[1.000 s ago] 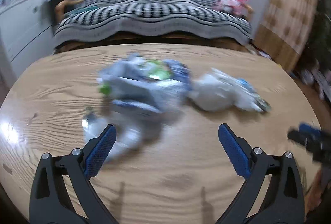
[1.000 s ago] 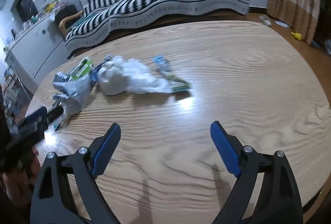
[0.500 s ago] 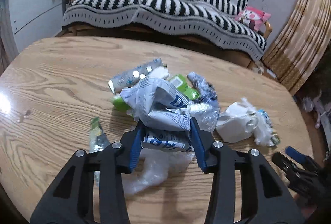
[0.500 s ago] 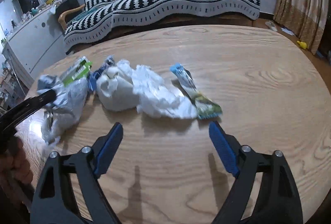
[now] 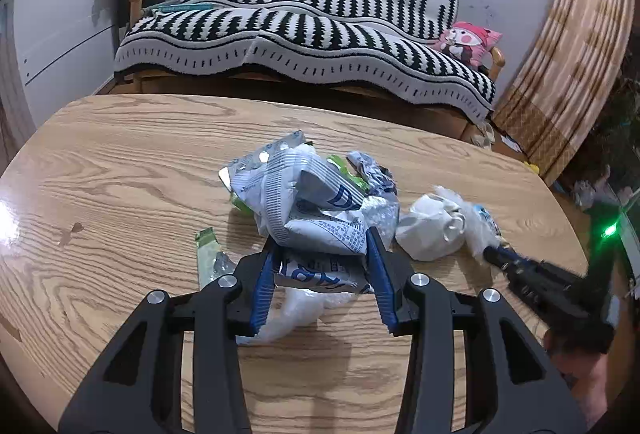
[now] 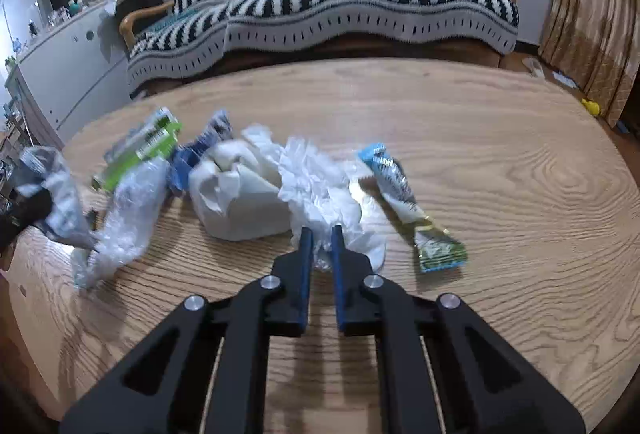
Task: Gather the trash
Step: 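Grasp crumpled blue-white printed bag with left tool while right tool grasps white tissue, then carry bag and tissue over the bin and open both tools to drop them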
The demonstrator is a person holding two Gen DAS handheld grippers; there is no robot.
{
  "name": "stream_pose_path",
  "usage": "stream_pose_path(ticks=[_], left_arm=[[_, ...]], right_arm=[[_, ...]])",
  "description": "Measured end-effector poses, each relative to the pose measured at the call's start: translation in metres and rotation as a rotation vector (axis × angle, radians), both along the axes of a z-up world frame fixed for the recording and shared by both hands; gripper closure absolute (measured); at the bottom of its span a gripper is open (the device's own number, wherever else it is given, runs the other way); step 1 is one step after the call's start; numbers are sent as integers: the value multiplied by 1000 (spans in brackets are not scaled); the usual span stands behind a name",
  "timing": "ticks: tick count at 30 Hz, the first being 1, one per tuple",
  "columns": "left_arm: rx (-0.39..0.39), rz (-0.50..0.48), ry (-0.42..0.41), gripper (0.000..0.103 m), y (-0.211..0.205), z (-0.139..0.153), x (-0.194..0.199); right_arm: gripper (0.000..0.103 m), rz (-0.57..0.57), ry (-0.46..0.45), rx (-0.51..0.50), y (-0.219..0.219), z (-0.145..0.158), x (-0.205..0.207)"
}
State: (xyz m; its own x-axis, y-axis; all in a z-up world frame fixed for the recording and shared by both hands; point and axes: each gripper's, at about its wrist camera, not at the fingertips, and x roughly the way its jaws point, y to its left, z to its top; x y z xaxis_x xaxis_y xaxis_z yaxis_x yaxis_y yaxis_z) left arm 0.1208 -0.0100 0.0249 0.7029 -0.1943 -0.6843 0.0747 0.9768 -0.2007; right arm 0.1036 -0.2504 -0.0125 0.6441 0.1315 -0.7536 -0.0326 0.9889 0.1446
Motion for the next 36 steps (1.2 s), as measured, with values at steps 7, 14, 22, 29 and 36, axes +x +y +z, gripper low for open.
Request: stream_pose_path(ticks=[7, 14, 22, 29, 36], left_arm=[[20, -62, -14, 61, -26, 1, -12], [47, -197, -31, 61, -88, 3, -33], [53, -401, -23, 61, -197, 3, -70], [45, -587, -5, 61, -302, -4, -114], [48, -786, 2, 61, -400, -22, -174]], right_arm=[[94, -25, -65, 36, -23, 33, -39], [94, -122, -33, 5, -79, 34, -82], [94, -301, -13, -12, -189, 30, -154], [94, -450, -8, 5, -281, 26, -230], [94, -605, 10, 24, -362, 15, -310]])
